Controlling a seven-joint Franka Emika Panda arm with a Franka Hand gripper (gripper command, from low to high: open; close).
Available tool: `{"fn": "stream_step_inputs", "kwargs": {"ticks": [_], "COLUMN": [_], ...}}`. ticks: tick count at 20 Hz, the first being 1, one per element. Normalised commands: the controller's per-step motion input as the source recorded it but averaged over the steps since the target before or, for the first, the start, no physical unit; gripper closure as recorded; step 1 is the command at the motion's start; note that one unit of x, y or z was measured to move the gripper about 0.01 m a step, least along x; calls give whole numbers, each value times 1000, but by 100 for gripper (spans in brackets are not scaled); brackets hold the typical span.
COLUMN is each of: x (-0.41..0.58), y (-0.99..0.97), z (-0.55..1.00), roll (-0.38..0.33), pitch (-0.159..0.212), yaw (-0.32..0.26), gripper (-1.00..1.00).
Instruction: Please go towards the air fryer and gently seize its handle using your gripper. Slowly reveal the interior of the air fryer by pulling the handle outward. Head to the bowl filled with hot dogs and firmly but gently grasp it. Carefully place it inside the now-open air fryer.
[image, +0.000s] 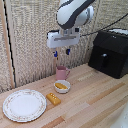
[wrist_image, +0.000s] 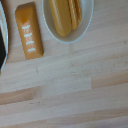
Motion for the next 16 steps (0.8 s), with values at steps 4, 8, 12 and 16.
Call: {"fn": "stream_step_inputs", "kwargs": {"ticks": [4, 8, 12, 16], "x": [0, 30, 19, 0], "y": [17, 0, 0, 4], "z": [51, 68, 64, 27], "roll": [-70, -124, -212, -355], "pitch": [-25, -28, -24, -15], "yaw": [-272, -329, -271, -114], "gripper": [-100, -100, -100, -100]}}
